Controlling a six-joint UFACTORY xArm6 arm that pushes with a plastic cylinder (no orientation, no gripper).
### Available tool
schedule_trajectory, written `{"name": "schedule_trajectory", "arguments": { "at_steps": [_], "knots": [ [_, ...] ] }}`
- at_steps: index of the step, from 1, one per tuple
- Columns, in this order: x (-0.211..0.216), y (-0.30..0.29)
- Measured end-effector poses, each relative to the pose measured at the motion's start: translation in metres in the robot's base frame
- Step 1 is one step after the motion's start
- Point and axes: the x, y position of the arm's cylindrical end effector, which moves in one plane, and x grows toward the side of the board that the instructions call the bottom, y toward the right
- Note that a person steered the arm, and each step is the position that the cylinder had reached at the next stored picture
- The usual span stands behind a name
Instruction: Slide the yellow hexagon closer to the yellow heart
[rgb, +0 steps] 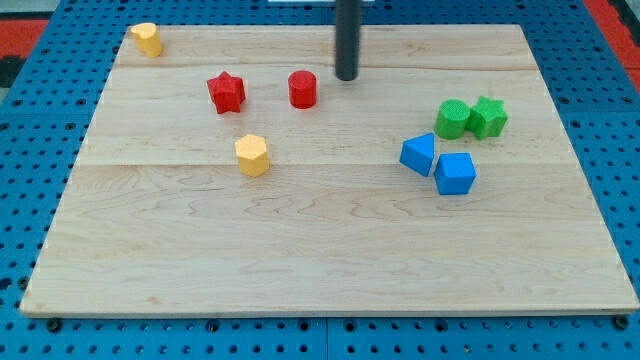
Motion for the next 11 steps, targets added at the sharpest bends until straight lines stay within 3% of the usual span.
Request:
{"name": "schedule_trajectory", "arguments": {
  "at_steps": [1, 2, 3, 4, 5, 7, 8, 9, 10, 11],
  "knots": [
    [0.036, -0.030],
    [0.038, -0.062],
    [0.058, -0.039],
    [0.132, -0.031],
    [0.152, -0.086],
    [0.131, -0.191],
    [0.158, -0.122],
    [0.129, -0.118],
    [0.117, -0.195],
    [0.063, -0.217]
  ]
}}
